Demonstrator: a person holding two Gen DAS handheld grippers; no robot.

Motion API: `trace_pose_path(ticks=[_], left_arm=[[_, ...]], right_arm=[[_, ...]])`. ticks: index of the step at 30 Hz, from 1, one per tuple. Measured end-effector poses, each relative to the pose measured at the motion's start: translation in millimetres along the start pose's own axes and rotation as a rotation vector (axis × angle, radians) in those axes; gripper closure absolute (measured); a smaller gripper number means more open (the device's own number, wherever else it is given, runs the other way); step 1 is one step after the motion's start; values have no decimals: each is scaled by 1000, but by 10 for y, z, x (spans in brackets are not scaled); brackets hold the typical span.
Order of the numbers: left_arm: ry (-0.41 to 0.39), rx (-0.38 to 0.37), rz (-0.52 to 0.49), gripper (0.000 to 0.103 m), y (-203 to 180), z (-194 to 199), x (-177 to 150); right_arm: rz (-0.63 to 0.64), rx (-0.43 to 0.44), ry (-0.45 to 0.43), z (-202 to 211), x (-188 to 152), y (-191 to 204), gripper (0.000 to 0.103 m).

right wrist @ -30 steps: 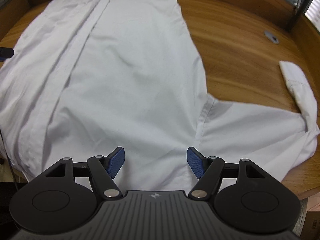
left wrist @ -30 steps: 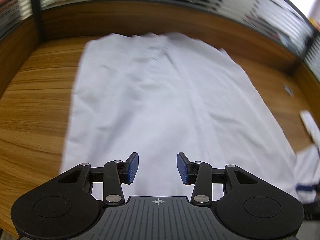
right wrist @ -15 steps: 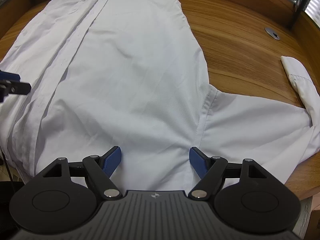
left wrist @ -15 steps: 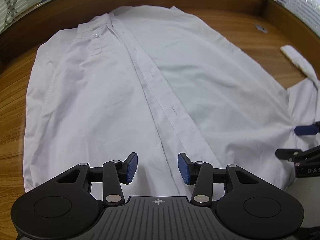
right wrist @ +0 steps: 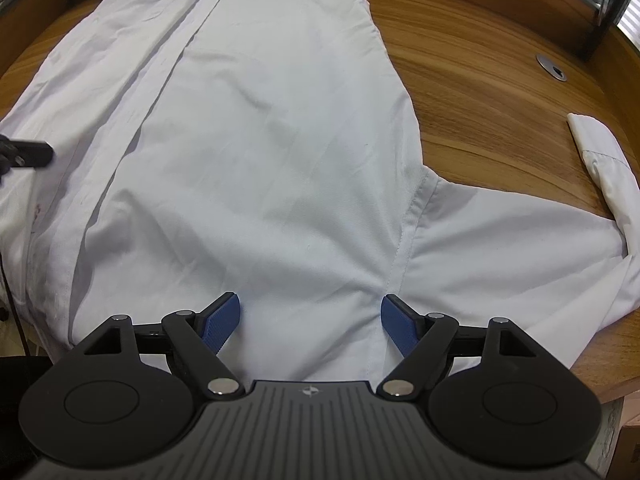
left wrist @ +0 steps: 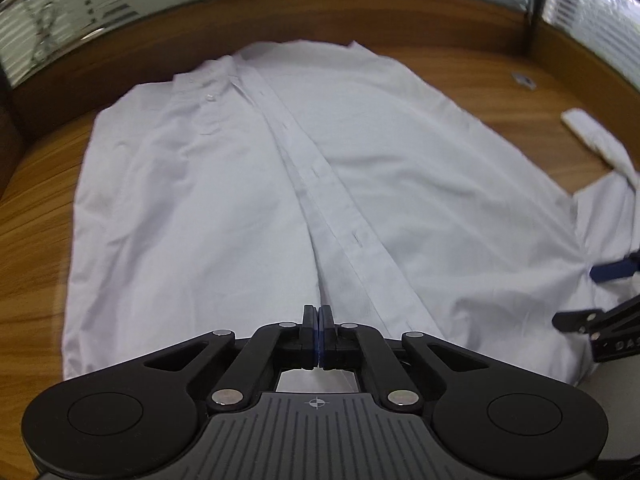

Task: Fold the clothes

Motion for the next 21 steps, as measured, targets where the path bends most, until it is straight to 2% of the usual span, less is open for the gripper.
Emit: trace_pose_path(ticks=[4, 10, 14, 16, 21], left_arm=[[-59, 33, 107, 101, 231, 387, -32], [-114, 146, 310, 101, 755, 952, -245], [-155, 251, 429, 101, 1073, 1297, -505], [-177, 347, 494, 101, 1272, 1479, -664], [-148, 504, 651, 101, 1743, 1795, -1171]], right_arm=[[14, 5, 5, -1, -5, 0, 21], [24, 8, 15, -26, 26, 9, 20], [35, 8, 26, -34, 34, 8, 20], [38, 8, 34, -43, 42, 6, 19], [50, 8, 57, -57, 62, -7, 18]])
Point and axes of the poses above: each gripper's, at about its wrist camera, not at the fingertips, and z roughly against the way its jaws point, y to its left, x to its top, the point moved 9 cm from there along -z, roughly the way its jaws point, and after that the axes turned 15 degrees about -x, right-handed, at the moved point
